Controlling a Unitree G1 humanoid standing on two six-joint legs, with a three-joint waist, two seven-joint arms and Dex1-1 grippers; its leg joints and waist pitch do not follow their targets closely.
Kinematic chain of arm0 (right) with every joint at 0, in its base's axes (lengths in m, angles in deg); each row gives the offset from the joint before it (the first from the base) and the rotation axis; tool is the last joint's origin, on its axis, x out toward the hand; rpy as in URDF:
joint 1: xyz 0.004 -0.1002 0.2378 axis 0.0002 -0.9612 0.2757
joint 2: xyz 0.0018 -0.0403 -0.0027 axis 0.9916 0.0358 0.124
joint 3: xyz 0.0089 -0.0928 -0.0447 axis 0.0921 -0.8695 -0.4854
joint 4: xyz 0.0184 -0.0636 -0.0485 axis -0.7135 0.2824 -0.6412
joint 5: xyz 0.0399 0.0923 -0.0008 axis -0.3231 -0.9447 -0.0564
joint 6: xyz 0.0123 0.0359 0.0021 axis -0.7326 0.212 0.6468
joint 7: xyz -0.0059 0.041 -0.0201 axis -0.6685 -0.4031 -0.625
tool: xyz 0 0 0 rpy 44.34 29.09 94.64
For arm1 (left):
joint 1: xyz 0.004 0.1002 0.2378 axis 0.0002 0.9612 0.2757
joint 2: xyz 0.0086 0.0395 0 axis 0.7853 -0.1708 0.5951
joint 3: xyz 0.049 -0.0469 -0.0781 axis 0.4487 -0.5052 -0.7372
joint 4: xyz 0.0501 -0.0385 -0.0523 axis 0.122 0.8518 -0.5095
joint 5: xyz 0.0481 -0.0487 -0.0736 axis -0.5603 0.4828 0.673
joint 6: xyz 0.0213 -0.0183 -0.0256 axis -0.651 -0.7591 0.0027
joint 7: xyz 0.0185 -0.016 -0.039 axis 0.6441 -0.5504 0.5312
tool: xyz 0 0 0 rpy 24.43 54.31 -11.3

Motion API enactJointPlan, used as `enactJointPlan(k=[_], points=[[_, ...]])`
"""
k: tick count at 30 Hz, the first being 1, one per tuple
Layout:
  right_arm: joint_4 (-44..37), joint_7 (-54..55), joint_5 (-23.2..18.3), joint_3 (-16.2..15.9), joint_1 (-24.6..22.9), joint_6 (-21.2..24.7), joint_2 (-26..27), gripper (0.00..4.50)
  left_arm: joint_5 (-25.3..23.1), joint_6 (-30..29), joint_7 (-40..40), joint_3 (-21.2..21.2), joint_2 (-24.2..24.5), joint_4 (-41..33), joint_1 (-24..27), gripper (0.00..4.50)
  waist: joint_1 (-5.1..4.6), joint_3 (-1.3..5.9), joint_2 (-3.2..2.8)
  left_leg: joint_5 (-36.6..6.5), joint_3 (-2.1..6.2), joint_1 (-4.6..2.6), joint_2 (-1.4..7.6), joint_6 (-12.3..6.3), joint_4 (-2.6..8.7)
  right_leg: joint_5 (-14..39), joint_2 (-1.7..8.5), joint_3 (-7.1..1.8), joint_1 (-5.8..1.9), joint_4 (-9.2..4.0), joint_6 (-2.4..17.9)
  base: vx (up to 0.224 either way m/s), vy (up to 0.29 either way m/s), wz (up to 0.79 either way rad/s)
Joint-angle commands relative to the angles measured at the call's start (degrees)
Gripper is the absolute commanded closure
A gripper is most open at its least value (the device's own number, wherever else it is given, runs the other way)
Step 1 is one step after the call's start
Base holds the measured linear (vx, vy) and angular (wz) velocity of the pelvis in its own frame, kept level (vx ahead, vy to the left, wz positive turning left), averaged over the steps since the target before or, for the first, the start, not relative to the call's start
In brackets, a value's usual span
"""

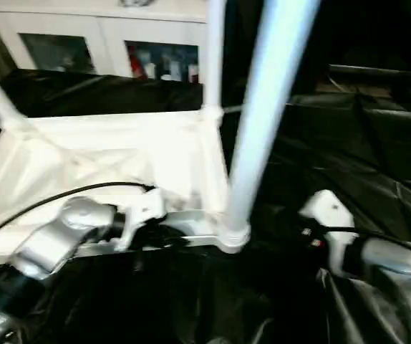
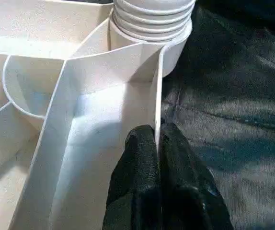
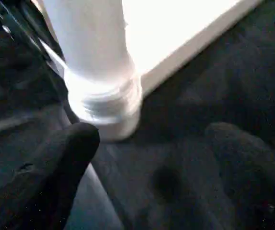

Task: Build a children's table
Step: Rotate leg to tighten

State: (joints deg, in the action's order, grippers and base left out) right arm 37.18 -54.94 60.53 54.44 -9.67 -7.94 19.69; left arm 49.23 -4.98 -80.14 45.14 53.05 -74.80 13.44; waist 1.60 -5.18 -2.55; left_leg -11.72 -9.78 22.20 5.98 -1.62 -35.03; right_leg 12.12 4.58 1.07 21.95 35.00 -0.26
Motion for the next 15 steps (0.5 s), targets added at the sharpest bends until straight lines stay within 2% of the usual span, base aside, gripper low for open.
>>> enactJointPlan(k=[1, 3, 4, 6, 7, 9, 11, 15], points=[[-0.32, 0.03, 0.92, -2.46, 1.61, -1.57, 0.98, 0.04, 0.45, -1.46, 0.85, -2.37, 1.27, -0.87, 1.09, 4.50, 0.49, 3.15, 1.35, -10.76, 3.28, -0.83, 7.03, -4.99, 5.32, 9.36, 5.46, -2.43, -1.81, -4.29, 16.16, 0.000, 0.000, 0.00], [0.64, 1.12, 1.99, -4.35, 3.38, -2.00, 2.36, 0.04, 0.48, -1.37, 0.67, -2.57, 1.58, -1.09, 1.46, 4.50, 0.47, 3.16, 1.41, -9.38, 3.15, -0.75, 6.93, -5.30, 5.31, 7.30, 5.38, -2.40, -1.87, -4.08, 16.76, 0.000, 0.000, 0.00], [1.32, 2.01, 3.27, -5.49, 4.50, -3.38, 3.36, 0.04, 0.49, -1.40, 0.94, -2.82, 1.51, -1.06, 1.50, 4.50, 0.59, 3.26, 1.39, -8.84, 3.05, -0.98, 7.00, -5.24, 5.19, 6.27, 5.41, -2.40, -1.77, -3.99, 17.06, 0.000, 0.000, 0.00], [2.94, 3.27, 3.32, -5.89, 6.41, -3.02, 5.46, 0.04, 0.57, -1.73, 1.21, -2.98, 1.29, -0.91, 1.23, 4.50, 0.49, 3.29, 1.43, -8.24, 2.96, -0.87, 6.85, -5.41, 5.12, 5.09, 5.40, -2.40, -1.95, -3.82, 17.58, 0.000, 0.000, 0.00], [3.97, 3.13, 4.30, -6.78, 7.31, -4.40, 5.91, 0.04, 0.58, -1.61, 1.05, -2.80, 1.04, -0.62, 0.75, 4.50, 0.52, 3.35, 1.52, -8.12, 2.92, -0.94, 6.83, -5.40, 5.08, 4.88, 5.38, -2.36, -1.96, -3.80, 17.85, 0.000, 0.000, 0.00], [5.42, 2.72, 6.16, -8.45, 8.29, -6.75, 6.00, 0.04, 0.62, -1.47, 0.93, -2.54, 0.58, -0.09, -0.07, 4.50, 0.53, 3.38, 1.47, -7.73, 2.80, -0.95, 6.79, -5.27, 5.00, 4.29, 5.31, -2.33, -1.95, -3.69, 18.07, 0.000, 0.000, 0.00], [6.18, 2.41, 6.54, -9.23, 8.73, -7.13, 6.06, 0.04, 0.59, -1.39, 0.98, -2.34, 0.26, 0.23, -0.64, 4.50, 0.68, 3.51, 1.41, -6.84, 2.78, -1.07, 6.92, -5.54, 4.94, 2.14, 5.26, -2.35, -2.10, -3.44, 18.36, 0.000, 0.000, 0.00], [8.41, 1.58, 7.98, -11.62, 9.85, -8.46, 6.25, 0.04, 0.46, -0.74, 1.49, -2.29, -1.14, 2.18, -2.08, 4.50, 0.91, 3.48, 1.38, -7.32, 2.61, -1.15, 6.86, -5.55, 4.86, 2.25, 5.28, -2.37, -2.09, -3.51, 18.77, 0.000, 0.000, 0.00]])
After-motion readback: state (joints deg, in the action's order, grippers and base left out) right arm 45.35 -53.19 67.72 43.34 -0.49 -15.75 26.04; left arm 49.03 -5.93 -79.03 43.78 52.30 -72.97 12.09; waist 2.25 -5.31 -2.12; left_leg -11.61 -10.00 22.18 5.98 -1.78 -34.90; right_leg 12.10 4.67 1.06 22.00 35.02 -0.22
